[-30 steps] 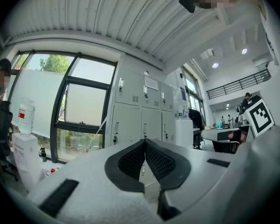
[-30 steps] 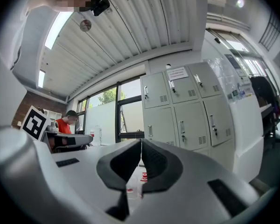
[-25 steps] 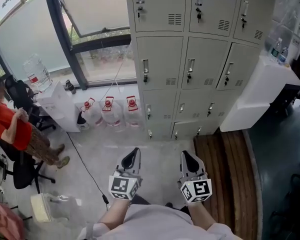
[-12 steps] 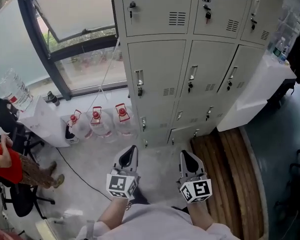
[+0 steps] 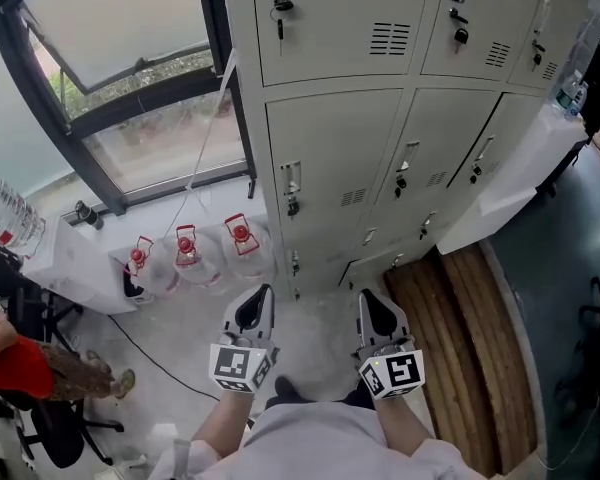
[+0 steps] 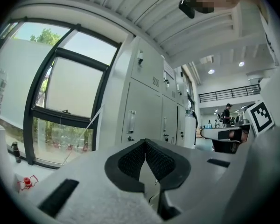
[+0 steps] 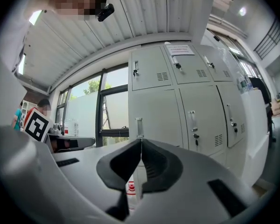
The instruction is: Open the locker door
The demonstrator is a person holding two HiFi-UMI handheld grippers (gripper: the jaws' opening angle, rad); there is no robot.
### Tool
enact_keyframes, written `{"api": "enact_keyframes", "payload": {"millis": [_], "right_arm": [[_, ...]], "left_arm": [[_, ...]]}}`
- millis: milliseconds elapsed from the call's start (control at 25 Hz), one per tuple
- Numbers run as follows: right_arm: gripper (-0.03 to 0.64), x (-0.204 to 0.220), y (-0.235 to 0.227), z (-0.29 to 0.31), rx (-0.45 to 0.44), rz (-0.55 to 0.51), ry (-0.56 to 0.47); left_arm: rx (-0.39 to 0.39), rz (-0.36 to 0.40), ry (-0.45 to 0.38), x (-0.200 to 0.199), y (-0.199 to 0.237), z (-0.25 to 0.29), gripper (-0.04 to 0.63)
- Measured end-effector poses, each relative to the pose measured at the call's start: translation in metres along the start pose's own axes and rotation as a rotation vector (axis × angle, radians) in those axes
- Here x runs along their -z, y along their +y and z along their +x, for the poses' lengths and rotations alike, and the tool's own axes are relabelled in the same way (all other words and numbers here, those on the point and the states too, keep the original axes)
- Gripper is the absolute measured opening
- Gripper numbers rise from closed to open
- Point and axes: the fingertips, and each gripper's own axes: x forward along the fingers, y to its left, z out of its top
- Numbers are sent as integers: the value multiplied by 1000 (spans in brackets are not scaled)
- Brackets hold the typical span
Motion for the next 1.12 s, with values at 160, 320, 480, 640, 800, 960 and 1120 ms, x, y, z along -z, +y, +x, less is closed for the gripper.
{"api": "enact_keyframes", "payload": {"millis": [160,320,480,640,800,960,1120], "right_arm": [[14,8,-16,19,-22,-3,28],[14,12,-38,30,-76,-7,55],[14,17,-56,40,-124,-15,58],[14,33,-65,40,-160,-24,70],[14,56,-68,42,-173,-36,75],[14,83,-63,50,-178,-28,101],[14,111,-59,57,-180,-29,112]], "left_arm": [[-39,-17,9,8,0,14,9],[-107,-43,-6,8,-10,24,9],[-156,-32,-1,14,-16,37,9],[-201,-28,20,28,-17,41,9],[-205,-47,24,50,-13,44,9],[-203,-53,48,76,-6,44,9],[-201,-52,82,104,3,47,9]]}}
